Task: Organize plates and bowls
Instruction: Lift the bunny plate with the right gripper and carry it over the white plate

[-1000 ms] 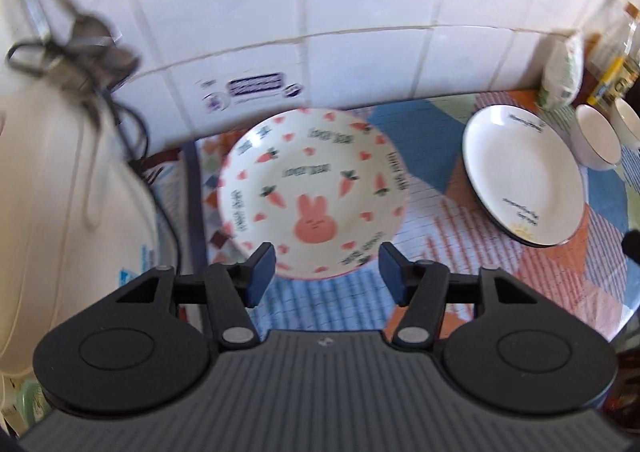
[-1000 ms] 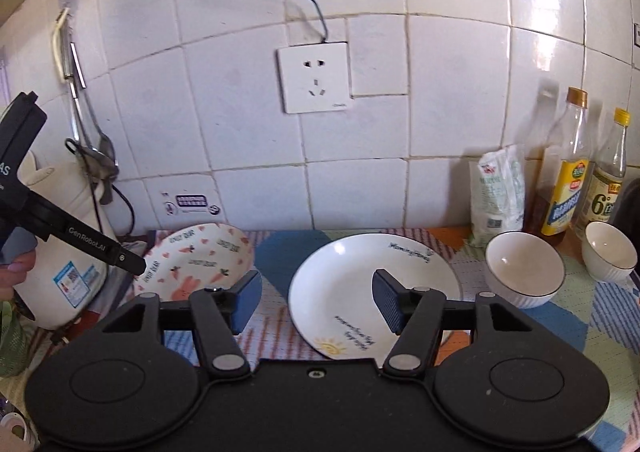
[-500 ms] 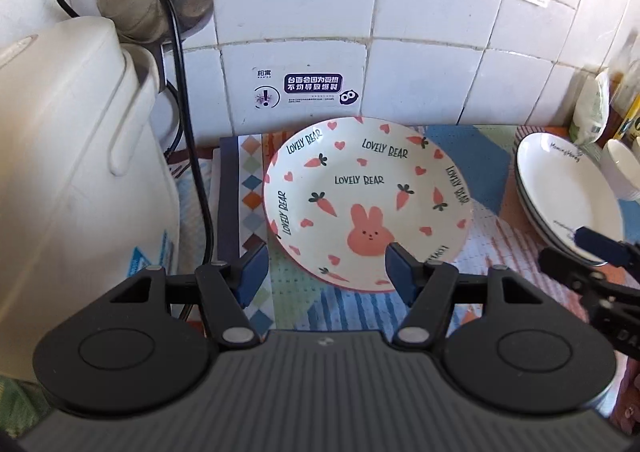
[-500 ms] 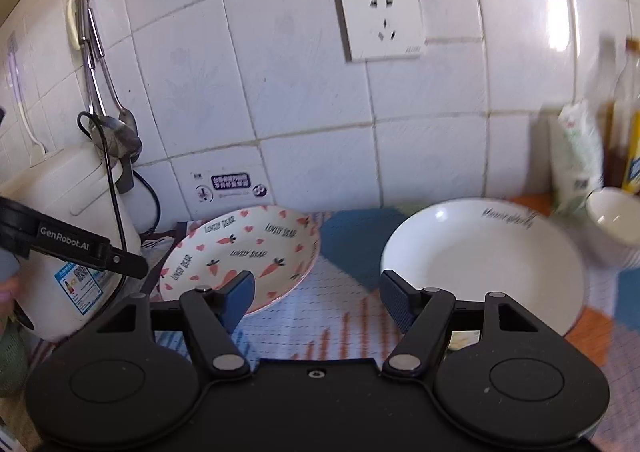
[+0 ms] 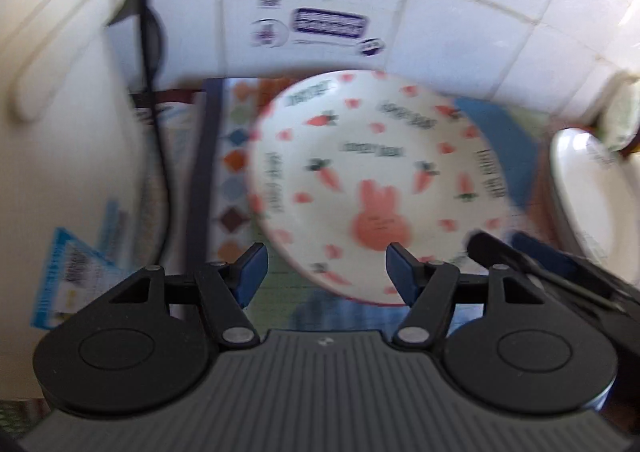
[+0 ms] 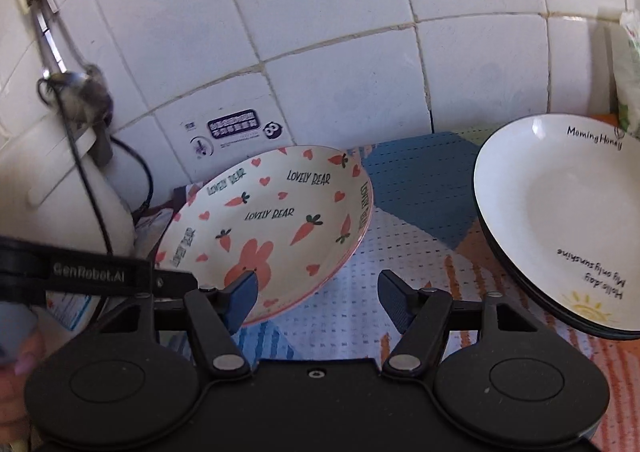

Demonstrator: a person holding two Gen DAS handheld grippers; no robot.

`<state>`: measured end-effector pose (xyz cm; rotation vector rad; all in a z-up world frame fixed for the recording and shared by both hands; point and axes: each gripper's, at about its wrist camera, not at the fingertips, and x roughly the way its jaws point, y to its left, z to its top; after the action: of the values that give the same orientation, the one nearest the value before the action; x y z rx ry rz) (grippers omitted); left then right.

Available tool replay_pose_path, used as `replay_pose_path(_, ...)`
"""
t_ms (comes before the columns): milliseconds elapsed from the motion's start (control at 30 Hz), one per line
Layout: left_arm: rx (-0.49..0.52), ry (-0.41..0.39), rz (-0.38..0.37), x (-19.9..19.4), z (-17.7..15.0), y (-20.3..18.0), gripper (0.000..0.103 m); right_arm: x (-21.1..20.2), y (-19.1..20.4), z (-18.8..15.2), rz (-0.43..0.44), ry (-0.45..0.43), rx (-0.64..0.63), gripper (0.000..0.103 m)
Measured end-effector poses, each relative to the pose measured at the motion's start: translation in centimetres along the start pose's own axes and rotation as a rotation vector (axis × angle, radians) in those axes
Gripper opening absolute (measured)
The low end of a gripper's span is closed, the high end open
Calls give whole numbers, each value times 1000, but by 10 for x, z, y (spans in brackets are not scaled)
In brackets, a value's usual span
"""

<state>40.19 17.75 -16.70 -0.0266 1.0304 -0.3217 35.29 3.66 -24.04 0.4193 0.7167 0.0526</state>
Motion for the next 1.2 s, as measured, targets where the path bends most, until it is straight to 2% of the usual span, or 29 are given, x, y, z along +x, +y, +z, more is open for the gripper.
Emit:
replay_pose_path(33,2,-14,-7,-1,-1,-1,73,1,-2,3,-1,-3,19,46)
replay_pose_path(133,19,-26,25,2,2,-5,73,3,-10,11,23,-21,81,44)
replay_pose_path(233,-8,-19,63,12,6,-1,73,14,-8,15,18,4,54,44)
replay_pose_path(300,-34,-13,77,19,9,4,69,21,-9,17,16,16,63,44)
replay_pose_path(333,-43,-12,74,21,10,6,53,25,-11,17,13,18,77,44)
replay_pose_path(367,-60,-19,77,21,13,9,46,29,-13,18,2,19,87,42)
replay_pose_path(400,-78,-28,74,22,15,14,44,30,-14,19,-12,12,85,32)
replay_pose_path(433,-91,-26,67,23,17,18,37,31,-15,20,-36,4,76,15)
replay_pose_path(467,-97,-20,69,24,18,23,25,32,-18,22,-30,10,77,14)
replay_pose_path(500,-99,-5,78,26,18,25,22,32,-21,23,-17,19,91,14)
replay_pose_path(567,-99,-5,67,27,18,27,21,33,-23,25,-7,34,95,13)
replay_pose_path(700,-92,-20,96,33,14,22,24,37,-24,25,3,48,119,14)
replay_pose_path(767,-40,-6,97,37,14,19,28,48,-30,25,65,89,172,21)
replay_pose_path(800,-21,4,93,38,15,19,28,49,-32,25,87,81,172,26)
replay_pose_path(867,-33,24,63,39,16,25,28,52,-35,28,114,100,146,25)
replay_pose_path(933,-15,23,49,37,13,27,28,52,-33,33,95,122,110,20)
replay_pose_path(1033,14,6,37,30,9,30,28,45,-33,37,107,113,86,20)
replay_pose_path(1200,27,7,8,28,-4,36,28,28,-34,38,76,125,31,20)
